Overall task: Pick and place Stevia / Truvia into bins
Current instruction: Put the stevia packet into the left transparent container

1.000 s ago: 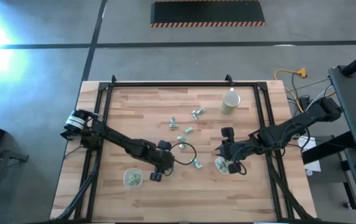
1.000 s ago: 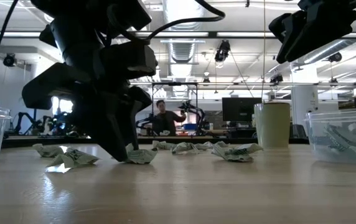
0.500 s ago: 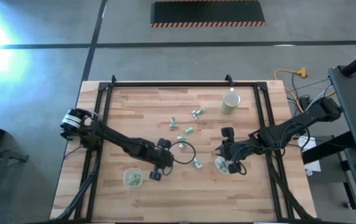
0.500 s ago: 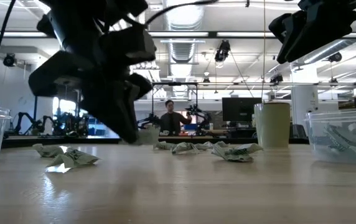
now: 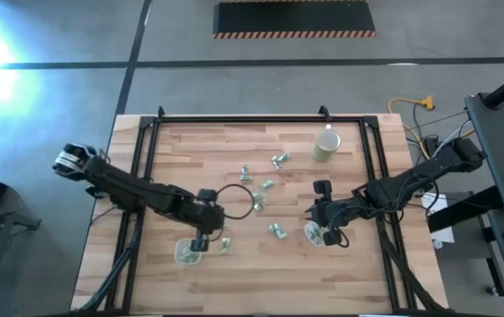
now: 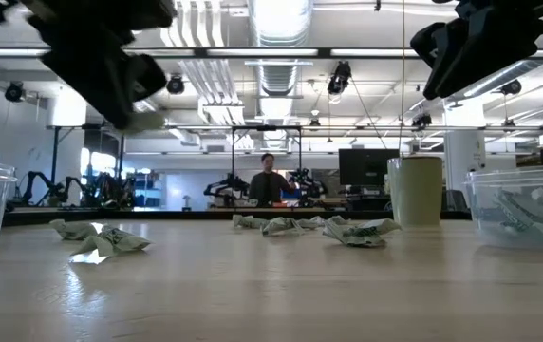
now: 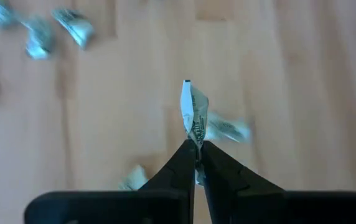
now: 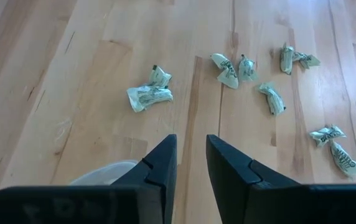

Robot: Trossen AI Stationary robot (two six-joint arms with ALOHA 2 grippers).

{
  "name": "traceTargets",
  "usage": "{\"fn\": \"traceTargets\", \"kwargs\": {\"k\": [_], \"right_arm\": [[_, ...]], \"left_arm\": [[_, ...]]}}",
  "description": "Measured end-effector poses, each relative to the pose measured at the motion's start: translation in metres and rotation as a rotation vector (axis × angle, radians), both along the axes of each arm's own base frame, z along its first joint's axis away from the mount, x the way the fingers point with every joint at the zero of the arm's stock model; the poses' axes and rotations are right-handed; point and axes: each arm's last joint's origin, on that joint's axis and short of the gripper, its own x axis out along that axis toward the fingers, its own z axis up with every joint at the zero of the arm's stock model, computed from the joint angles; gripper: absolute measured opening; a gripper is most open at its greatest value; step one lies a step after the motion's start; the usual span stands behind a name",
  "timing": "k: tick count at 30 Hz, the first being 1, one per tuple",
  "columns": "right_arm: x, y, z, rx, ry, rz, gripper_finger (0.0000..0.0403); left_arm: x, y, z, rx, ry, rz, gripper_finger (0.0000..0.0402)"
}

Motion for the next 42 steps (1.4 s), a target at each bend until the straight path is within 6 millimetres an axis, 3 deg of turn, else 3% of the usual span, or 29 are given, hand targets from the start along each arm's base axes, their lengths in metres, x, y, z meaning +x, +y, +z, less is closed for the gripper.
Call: {"fn": "traceTargets", "kwargs": {"k": [9, 18, 25, 42], "right_arm": [[0.0, 0.0, 0.0, -0.007, -0.007, 0.01, 0.0068], [0.002, 0.001, 0.001, -0.007, -0.029, 0.021, 0.0075], [0.003, 0.001, 0.002, -0.007, -0.042, 0.027, 0.0076], [0.004, 0.002, 0.002, -0.009, -0.048, 0.033, 0.0077]], "left_arm": [[-0.034, -0.027, 0.015, -0.152, 0.058, 0.038, 0.0006], [-0.048, -0.044, 0.002, -0.292, 0.219, 0.11, 0.0006], [-0.059, -0.042, -0.02, -0.348, 0.361, 0.233, 0.0006], [-0.068, -0.036, -0.037, -0.29, 0.407, 0.265, 0.0018]]}}
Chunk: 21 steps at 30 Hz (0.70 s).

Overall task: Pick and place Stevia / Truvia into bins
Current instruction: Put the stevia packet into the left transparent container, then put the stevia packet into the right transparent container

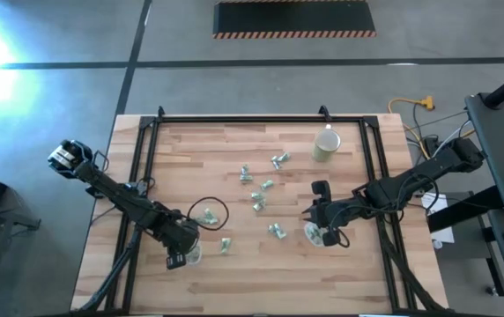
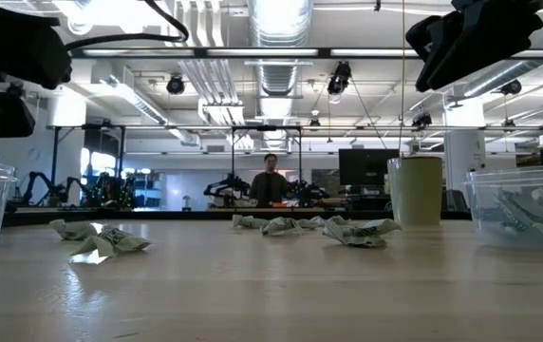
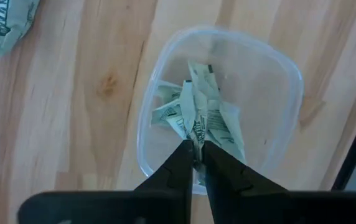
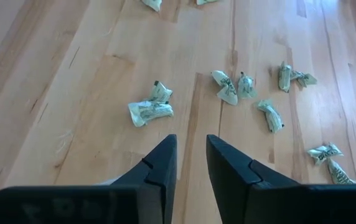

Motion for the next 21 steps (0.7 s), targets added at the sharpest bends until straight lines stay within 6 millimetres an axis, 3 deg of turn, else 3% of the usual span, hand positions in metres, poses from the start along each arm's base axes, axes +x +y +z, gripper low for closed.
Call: {"fn": "traceTargets", "kwargs": {"k": [11, 16, 21], "right_arm": [[0.004, 0.002, 0.0, 0.0, -0.06, 0.027, 0.007], [0.009, 0.004, -0.002, -0.015, -0.152, 0.076, 0.0077], [0.018, 0.007, -0.007, -0.006, -0.194, 0.079, 0.0079]], "left_arm": [[-0.002, 0.001, 0.007, -0.026, -0.025, 0.002, 0.0109], [-0.012, 0.007, 0.022, -0.067, -0.049, 0.044, 0.0116], [-0.019, 0.017, 0.039, -0.003, -0.212, 0.083, 0.0116]]}}
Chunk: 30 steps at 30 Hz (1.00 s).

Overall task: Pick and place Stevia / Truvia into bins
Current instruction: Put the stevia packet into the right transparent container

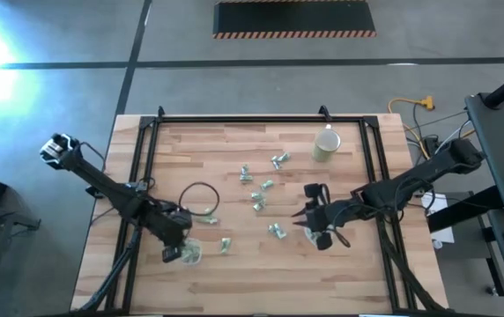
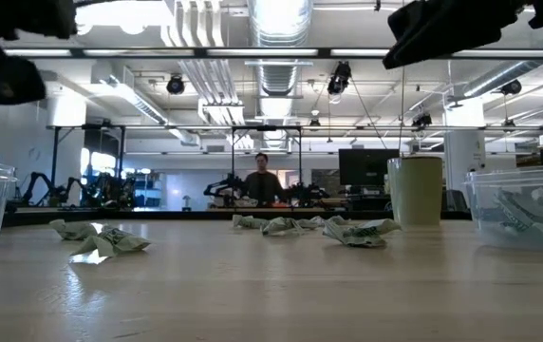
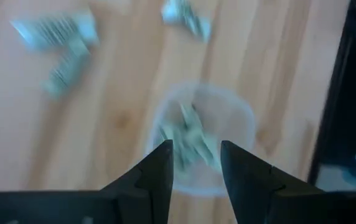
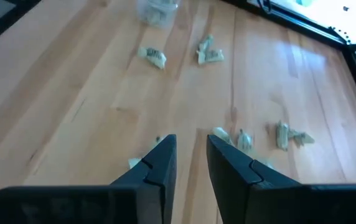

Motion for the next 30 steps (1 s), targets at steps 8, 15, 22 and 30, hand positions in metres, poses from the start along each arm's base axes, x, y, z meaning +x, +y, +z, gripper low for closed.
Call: {"fn": "traceTargets", "kwargs": {"k": [8, 15, 22, 30], "right_arm": [[0.022, 0.007, -0.026, -0.028, 0.067, -0.009, 0.0088], [0.032, 0.013, -0.045, 0.016, 0.147, -0.007, 0.0127], [0.039, 0.016, -0.065, 0.019, 0.218, -0.018, 0.0169], [0.043, 0.019, -0.076, 0.021, 0.245, 0.002, 0.0191]], "left_arm": [[-0.003, 0.014, 0.013, 0.328, -0.247, 0.028, 0.0116], [0.0, 0.017, 0.012, 0.497, -0.294, 0.008, 0.0116], [0.001, 0.019, 0.013, 0.577, -0.324, 0.056, 0.0116], [0.001, 0.02, 0.014, 0.607, -0.348, 0.085, 0.0116]]}}
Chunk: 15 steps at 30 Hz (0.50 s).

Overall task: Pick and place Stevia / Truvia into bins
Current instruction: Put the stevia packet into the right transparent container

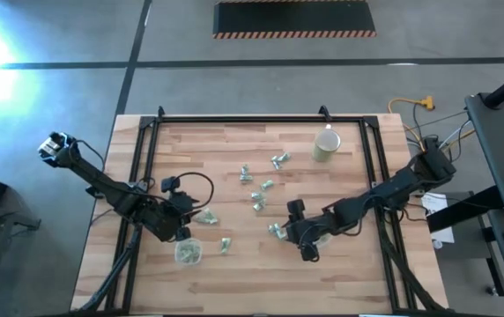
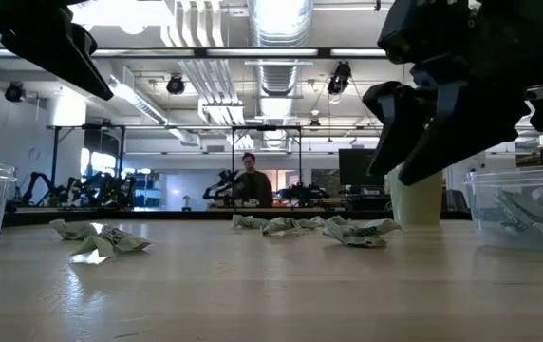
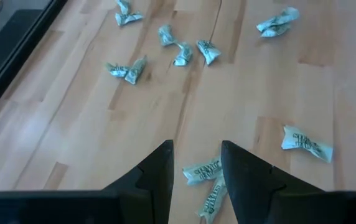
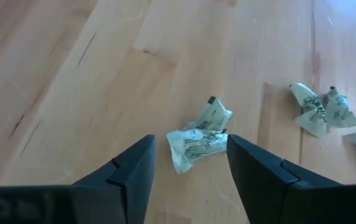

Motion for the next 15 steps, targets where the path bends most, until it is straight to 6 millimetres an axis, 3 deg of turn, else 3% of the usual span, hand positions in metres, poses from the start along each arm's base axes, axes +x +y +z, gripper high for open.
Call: {"fn": "traceTargets", "kwargs": {"k": [15], "right_arm": [[0.012, 0.006, -0.017, 0.004, -0.003, 0.036, 0.0192]], "left_arm": [[0.0, 0.001, 0.0, 0.012, -0.005, 0.009, 0.0116]]}}
